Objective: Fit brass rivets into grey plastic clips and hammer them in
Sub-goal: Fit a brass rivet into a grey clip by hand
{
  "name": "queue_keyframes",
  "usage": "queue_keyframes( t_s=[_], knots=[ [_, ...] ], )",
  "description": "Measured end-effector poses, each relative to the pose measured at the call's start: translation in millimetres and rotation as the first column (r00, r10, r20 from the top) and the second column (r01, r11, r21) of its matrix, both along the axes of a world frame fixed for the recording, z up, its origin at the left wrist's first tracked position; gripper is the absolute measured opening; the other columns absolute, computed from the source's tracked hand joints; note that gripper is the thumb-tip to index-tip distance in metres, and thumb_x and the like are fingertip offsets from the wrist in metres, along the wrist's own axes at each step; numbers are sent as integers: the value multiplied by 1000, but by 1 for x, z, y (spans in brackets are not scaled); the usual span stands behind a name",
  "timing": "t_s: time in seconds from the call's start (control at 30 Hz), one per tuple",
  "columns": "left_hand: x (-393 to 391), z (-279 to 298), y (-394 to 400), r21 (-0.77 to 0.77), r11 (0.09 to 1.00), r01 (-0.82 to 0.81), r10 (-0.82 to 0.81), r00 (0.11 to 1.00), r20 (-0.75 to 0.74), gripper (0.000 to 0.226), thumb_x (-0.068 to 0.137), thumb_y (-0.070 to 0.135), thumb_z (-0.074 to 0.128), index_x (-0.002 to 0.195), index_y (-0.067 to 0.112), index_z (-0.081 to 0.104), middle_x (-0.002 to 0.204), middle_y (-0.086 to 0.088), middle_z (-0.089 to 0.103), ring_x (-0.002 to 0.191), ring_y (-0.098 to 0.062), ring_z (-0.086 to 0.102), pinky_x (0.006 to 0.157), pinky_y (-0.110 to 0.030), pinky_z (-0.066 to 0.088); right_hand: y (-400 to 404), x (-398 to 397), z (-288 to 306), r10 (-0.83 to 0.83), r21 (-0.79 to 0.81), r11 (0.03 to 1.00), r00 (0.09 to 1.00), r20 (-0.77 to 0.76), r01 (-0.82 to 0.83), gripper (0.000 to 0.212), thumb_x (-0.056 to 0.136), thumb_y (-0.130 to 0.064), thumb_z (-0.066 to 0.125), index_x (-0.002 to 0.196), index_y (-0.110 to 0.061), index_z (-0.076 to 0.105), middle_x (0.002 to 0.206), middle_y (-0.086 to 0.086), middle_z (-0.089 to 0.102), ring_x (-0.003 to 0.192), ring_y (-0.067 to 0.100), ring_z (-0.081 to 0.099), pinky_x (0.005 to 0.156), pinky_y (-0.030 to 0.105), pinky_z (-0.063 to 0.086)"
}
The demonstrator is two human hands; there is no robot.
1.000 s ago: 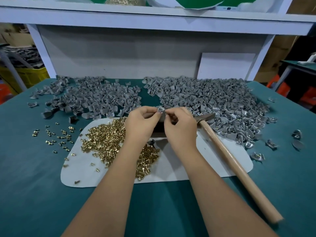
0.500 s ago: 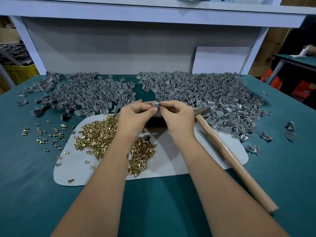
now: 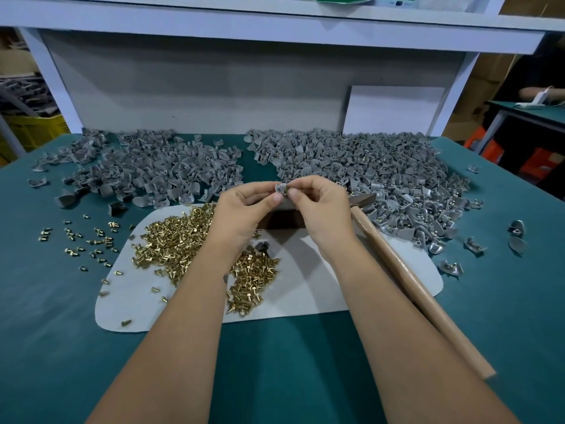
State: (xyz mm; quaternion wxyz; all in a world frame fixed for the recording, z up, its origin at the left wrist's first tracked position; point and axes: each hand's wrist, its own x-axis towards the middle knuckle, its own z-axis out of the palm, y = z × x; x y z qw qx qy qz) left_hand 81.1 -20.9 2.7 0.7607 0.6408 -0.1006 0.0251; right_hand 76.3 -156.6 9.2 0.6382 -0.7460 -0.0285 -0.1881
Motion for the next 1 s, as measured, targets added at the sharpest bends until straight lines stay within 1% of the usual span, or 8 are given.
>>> queue_keyframes(
  t_s=[0.07, 0.17, 0.4, 0.57, 0.7, 0.83, 0.93, 1.0],
  knots=[
    [0, -1, 0, 11, 1000, 1, -1, 1000, 3, 26, 82, 1, 70, 107, 5, 70, 101, -13, 74, 99, -26, 71, 95, -39, 53, 2, -1, -1, -26, -29, 999, 1000, 7, 26, 19, 90, -8, 61, 81, -24, 66, 86, 0, 71, 88, 16, 67, 85, 39, 55],
    [0, -1, -1, 25, 1000, 17, -17, 1000, 14, 22, 84, 1, 68, 105, 8, 71, 97, -9, 75, 94, -22, 72, 90, -32, 56, 4, -4, -1, -25, -49, 998, 1000, 15, 26, 16, 93, -14, 58, 81, -23, 65, 84, -4, 70, 84, 10, 66, 83, 33, 55],
    [0, 0, -1, 4, 1000, -6, 6, 1000, -25, 30, 83, 7, 70, 113, 5, 69, 102, -11, 74, 100, -24, 70, 98, -42, 52, 3, -4, -1, -32, -73, 997, 999, 21, 33, 15, 92, -16, 60, 80, -23, 66, 80, -6, 70, 80, 6, 66, 77, 25, 54],
    [0, 0, -1, -1, 1000, -1, 1, 999, -35, 37, 75, 15, 74, 111, 7, 70, 104, -12, 74, 103, -27, 69, 100, -47, 50, 3, -4, -1, -32, -78, 996, 999, 14, 33, 11, 90, -14, 62, 83, -20, 68, 82, -2, 71, 82, 11, 67, 80, 31, 56],
    [1, -2, -1, -11, 1000, -9, 9, 999, -31, 43, 70, 18, 76, 110, 5, 70, 103, -14, 74, 102, -29, 69, 99, -48, 50, 2, -3, -1, -39, -96, 995, 999, 26, 41, 16, 89, -13, 64, 78, -24, 66, 79, -5, 70, 79, 8, 66, 76, 25, 54],
    [3, -4, 0, -22, 999, -28, 27, 999, -34, 44, 72, 15, 76, 112, 1, 69, 103, -17, 73, 102, -30, 69, 99, -48, 51, 4, -2, -2, -34, -109, 993, 999, 27, 37, 14, 88, -11, 65, 79, -21, 67, 79, -4, 70, 80, 9, 67, 76, 25, 54],
    [2, -4, 0, -34, 999, -8, 8, 1000, -23, 49, 67, 17, 77, 111, -2, 68, 101, -18, 73, 99, -31, 70, 96, -46, 53, 4, -2, -2, -48, -118, 992, 998, 50, 54, 20, 87, -12, 66, 74, -27, 64, 74, -11, 67, 72, -2, 62, 69, 13, 49],
    [2, -5, 0, -37, 999, 2, -3, 1000, -19, 49, 67, 17, 77, 111, -2, 68, 100, -18, 73, 98, -30, 71, 94, -44, 54, 4, -2, -2, -52, -111, 992, 998, 42, 56, 22, 87, -12, 66, 72, -28, 64, 73, -11, 67, 73, 0, 62, 70, 14, 49]
  ],
)
